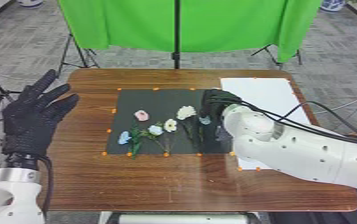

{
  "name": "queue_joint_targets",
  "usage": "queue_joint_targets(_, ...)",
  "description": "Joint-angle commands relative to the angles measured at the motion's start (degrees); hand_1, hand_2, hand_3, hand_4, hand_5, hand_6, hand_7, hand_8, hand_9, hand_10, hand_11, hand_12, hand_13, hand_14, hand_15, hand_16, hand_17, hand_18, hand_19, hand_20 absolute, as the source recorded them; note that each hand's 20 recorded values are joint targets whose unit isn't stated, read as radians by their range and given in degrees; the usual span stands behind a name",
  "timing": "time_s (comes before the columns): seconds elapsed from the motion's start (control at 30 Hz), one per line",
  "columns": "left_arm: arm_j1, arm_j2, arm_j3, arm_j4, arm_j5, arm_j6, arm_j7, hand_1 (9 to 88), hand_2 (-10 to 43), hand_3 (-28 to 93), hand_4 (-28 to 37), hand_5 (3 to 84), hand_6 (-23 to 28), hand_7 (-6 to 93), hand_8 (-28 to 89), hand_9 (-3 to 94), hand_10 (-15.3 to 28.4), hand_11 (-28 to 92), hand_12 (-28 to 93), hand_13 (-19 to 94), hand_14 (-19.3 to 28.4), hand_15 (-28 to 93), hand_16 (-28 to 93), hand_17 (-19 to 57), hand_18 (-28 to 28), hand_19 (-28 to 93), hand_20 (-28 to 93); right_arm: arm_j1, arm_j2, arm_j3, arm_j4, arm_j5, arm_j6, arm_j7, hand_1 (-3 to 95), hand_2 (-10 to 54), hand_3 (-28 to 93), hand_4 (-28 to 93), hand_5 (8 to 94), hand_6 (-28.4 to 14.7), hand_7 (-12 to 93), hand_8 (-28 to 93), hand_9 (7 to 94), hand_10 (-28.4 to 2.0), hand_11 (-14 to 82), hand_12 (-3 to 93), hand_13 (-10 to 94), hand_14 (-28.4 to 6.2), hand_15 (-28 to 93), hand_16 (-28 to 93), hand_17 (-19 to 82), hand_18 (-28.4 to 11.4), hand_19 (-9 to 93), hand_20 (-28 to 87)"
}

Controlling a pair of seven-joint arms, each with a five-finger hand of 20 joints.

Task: Arrange flowers

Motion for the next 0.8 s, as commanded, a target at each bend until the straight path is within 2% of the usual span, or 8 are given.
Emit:
queue_joint_targets(0.03,-0.11,-0.56,0.42,0.5,0.43,-0.63,-1.01,20.4,8.1,77,-28.3,32.1,7.2,11.2,-8,29.1,18.4,25,12,24,27.4,55,-11,-8.4,23.8,58,11,1.05,0.24,-0.7,-0.55,-0.98,0.28,1.16,33.6,-9.5,78,-28,64.3,-0.8,22,-14,81.8,-10.8,29.4,17.4,83,-4.1,67,18,36,-18.8,87,15)
queue_joint_targets(0.43,0.77,-0.31,0.44,0.13,0.14,-0.09,0.28,20.3,8.1,77,-28.3,32.1,7.3,11.1,-8,29.0,18.3,25,12,24,27.4,55,-11,-8.4,23.9,58,11,3.78,0.29,-3.53,-0.42,-2.37,0.41,3.54,29.4,-9.5,76,-26,60.2,-2.2,17,-12,82.7,-11.8,29.5,17.4,83,-5.0,69,17,37,-19.9,87,14)
queue_joint_targets(0.7,0.84,-0.56,0.32,0.08,0.17,0.09,0.11,20.4,8.1,77,-28.3,32.1,7.2,11.1,-8,29.0,18.3,25,11,24,27.3,55,-11,-8.4,23.9,58,11,3.43,0.18,-2.45,-0.54,-2.7,-0.18,3.6,26.7,-8.0,75,-25,56.4,-3.0,14,-11,81.8,-13.0,29.1,17.2,83,-5.7,69,18,37,-20.7,88,13)
queue_joint_targets(0.8,1.47,-0.88,0.37,-0.08,0.17,0.41,0.49,20.5,8.1,77,-28.3,32.0,7.2,11.1,-8,29.0,18.3,25,11,24,27.4,55,-11,-8.4,23.9,58,11,3.84,0.95,-2.96,-1.57,-3.28,1.13,3.86,25.8,-7.5,75,-25,56.1,-3.1,14,-11,81.8,-13.3,29.0,17.2,83,-6.0,69,18,37,-21.0,88,13)
